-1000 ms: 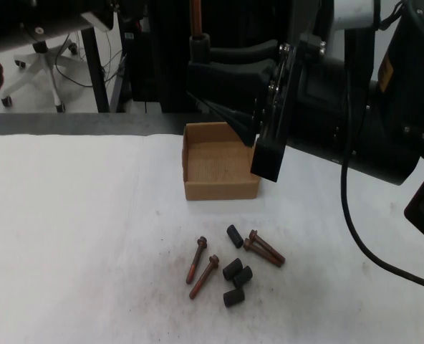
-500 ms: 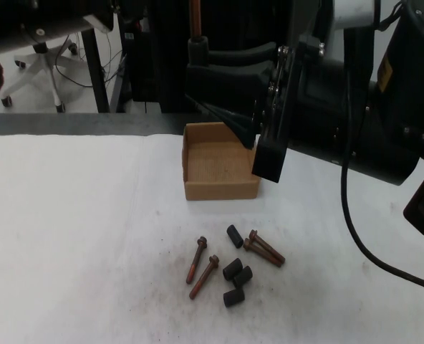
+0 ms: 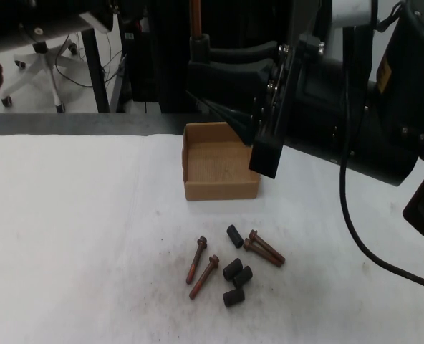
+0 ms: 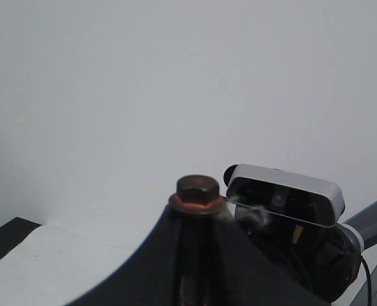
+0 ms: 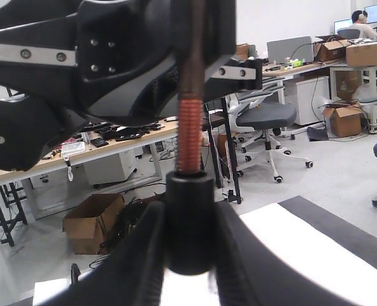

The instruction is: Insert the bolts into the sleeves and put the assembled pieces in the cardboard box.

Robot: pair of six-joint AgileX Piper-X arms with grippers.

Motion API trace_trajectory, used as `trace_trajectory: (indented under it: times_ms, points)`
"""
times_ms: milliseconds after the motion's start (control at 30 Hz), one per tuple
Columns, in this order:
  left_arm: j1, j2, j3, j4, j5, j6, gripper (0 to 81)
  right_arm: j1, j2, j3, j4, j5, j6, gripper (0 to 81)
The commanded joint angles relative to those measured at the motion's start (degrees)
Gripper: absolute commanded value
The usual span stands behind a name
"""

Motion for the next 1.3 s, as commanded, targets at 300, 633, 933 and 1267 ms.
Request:
trace_trajectory:
  times_ms: [300, 633, 933, 1267]
  points:
    - [-0.2, -0.3, -0.3, 0.2, -0.3, 0.0, 0.3, -0.1, -0.2, -3.1, -2.4, 1.0, 0.4, 0.8]
    - [-2.5, 0.1, -0.3, 0.3, -0.5, 0.0, 0.3, -0.1, -0.2, -3.4, -1.0, 1.0, 0.4, 0.8]
    - [-0.9, 0.4, -0.3, 6.3, -1.5, 5.0, 17.6, -0.2, -0.2, -3.4, -0.7, -0.8, 0.4, 0.8]
    - [-0.6, 0.0, -0.3, 7.5, 1.9, 5.0, 38.3, -0.2, -0.2, -3.4, 0.4, -0.8, 0.0, 0.8]
